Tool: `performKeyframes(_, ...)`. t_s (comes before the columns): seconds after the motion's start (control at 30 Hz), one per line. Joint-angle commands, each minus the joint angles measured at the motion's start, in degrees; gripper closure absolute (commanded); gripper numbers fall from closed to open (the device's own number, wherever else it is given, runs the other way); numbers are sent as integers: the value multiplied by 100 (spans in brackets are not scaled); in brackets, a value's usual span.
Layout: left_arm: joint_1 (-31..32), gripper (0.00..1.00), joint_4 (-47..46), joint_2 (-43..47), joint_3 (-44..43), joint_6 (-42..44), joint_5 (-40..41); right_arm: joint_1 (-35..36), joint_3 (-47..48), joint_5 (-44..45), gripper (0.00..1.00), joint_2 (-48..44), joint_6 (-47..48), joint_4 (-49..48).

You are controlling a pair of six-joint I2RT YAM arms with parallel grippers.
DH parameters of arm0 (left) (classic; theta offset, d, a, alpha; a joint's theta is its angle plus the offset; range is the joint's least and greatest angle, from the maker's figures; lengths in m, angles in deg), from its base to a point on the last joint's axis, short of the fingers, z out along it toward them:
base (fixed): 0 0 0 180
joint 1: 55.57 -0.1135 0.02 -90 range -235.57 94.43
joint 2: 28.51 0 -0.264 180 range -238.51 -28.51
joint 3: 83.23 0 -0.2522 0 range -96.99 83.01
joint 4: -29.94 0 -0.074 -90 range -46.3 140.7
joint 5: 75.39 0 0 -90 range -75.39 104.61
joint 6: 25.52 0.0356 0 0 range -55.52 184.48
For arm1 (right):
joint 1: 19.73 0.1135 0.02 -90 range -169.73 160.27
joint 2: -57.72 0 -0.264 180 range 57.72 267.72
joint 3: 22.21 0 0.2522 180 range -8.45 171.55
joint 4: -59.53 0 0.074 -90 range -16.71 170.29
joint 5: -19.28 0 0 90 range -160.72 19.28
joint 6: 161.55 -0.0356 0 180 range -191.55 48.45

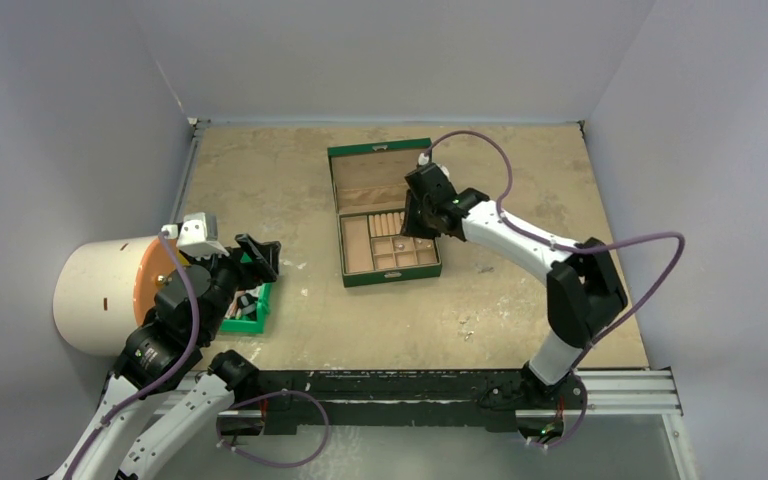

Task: Organize the mixed jewelry

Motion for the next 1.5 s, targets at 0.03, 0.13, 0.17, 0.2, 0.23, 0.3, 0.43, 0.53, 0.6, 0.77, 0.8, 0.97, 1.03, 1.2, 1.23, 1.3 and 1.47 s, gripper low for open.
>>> performKeyframes(0.03, -48, 22, -171, -9, -25, -35, 66, -12, -140, 785, 68, -916, 97, 391)
performKeyframes(0.13, -43, 22, -175, -27, -24, -35, 57, -65, -317, 1241, 64, -1250, 129, 626)
performKeyframes(0.17, -47, 22, -175, -30, -25, -33, 56, -100, -403, 1376, 64, -1378, 118, 698)
performKeyframes(0.2, -43, 22, -175, -33, -26, -35, 56, -149, -500, 1515, 63, -1503, 104, 758)
performKeyframes(0.23, -43, 22, -175, -41, -27, -33, 52, -200, -628, 1635, 63, -1632, 81, 797)
performKeyframes(0.3, -43, 22, -182, -38, -21, -35, 43, -381, -927, 1749, 62, -1928, 32, 821)
performKeyframes(0.43, -46, 22, -184, -56, -26, -35, 39, -985, -1651, 1630, 62, -2504, -124, 807)
performKeyframes(0.53, -48, 22, -184, -83, -22, -30, 33, -1326, -2059, 1556, 62, -2809, -236, 820)
performKeyframes(0.6, -45, 22, -184, -87, -26, -33, 30, -1444, -2301, 1508, 62, -2909, -337, 798)
performKeyframes(0.77, -50, 22, -186, -101, -25, -35, 30, -1566, -2704, 1533, 59, -2908, -837, 806)
performKeyframes(0.8, -45, 22, -184, -101, -26, -35, 30, -1584, -2765, 1512, 59, -2881, -913, 767)
performKeyframes(0.97, -46, 22, -184, -119, -18, -34, 30, -1663, -2993, 1402, 59, -2706, -1227, 517)
performKeyframes(1.03, -43, 22, -184, -119, -24, -35, 30, -1715, -3032, 1352, 60, -2624, -1347, 416)
performKeyframes(1.2, -43, 22, -184, -122, -20, -35, 30, -1871, -3056, 1233, 61, -2372, -1645, 201)
performKeyframes(1.23, -45, 22, -184, -119, -18, -35, 30, -1912, -3048, 1189, 62, -2317, -1676, 143)
performKeyframes(1.3, -45, 22, -184, -125, -22, -35, 30, -1977, -3008, 1117, 62, -2195, -1729, 70)
performKeyframes(1.47, -48, 22, -184, -122, -24, -35, 30, -2134, -2846, 1000, 64, -1841, -1816, -1)
